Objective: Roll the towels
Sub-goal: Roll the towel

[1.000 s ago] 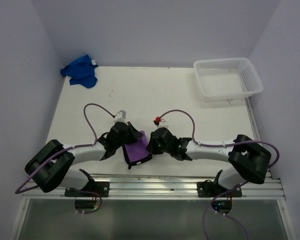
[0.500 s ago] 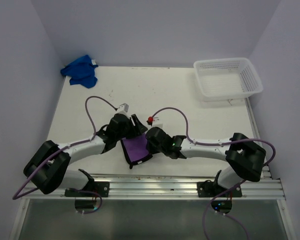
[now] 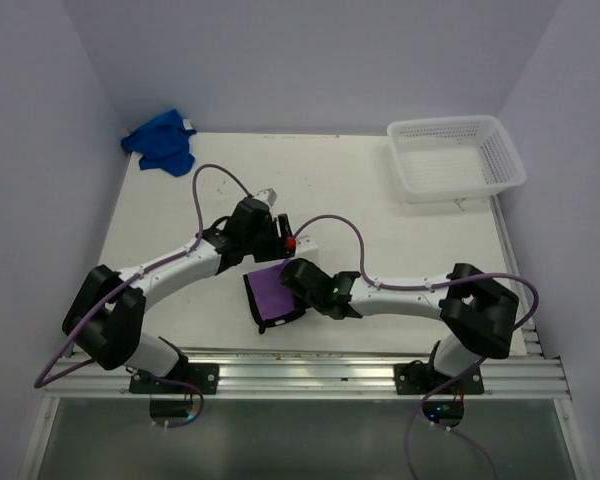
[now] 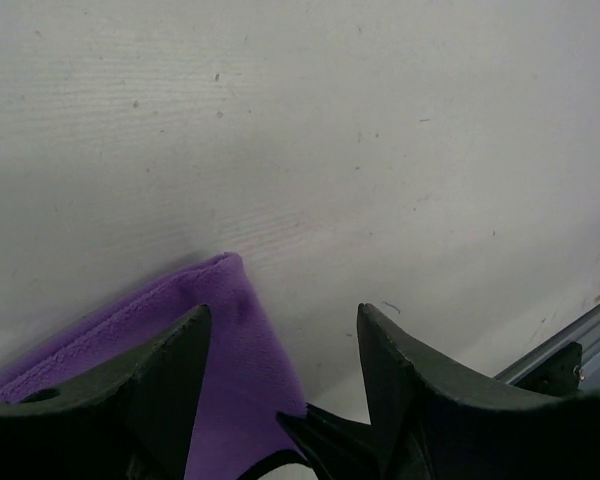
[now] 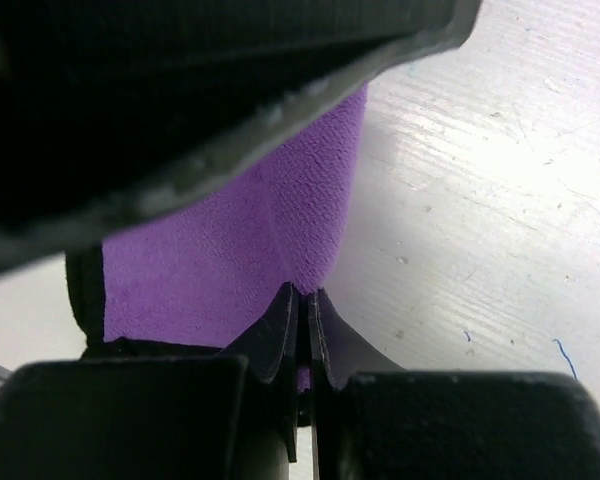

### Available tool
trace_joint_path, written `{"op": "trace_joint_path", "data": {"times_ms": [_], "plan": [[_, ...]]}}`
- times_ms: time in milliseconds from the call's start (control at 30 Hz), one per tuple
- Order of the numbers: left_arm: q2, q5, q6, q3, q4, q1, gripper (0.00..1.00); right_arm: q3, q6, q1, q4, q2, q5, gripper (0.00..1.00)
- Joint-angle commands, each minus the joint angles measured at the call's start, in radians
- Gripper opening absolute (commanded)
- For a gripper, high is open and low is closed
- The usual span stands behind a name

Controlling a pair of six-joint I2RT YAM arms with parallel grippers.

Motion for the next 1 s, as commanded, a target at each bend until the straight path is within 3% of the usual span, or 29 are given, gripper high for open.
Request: {"op": "trace_joint_path", "data": {"times_ms": [0,633,967], "plan": [[-0.017,-0.011,0.059,0.049,-0.095,-0.004,0.64,0.024,-0.028,0.020,0.031,0.000,0.028,0.00],[0.046,0.069,0.027,0.058,-0.135,0.017,0.65,-0.167,0.046,0.043,0.239,-0.095,0.130,0.00],[0.083,0.109,-0.043,0.056,-0.069,0.020,0.64,-0.171,0.011,0.042,0.291,-0.102,0.110,0.00]]}}
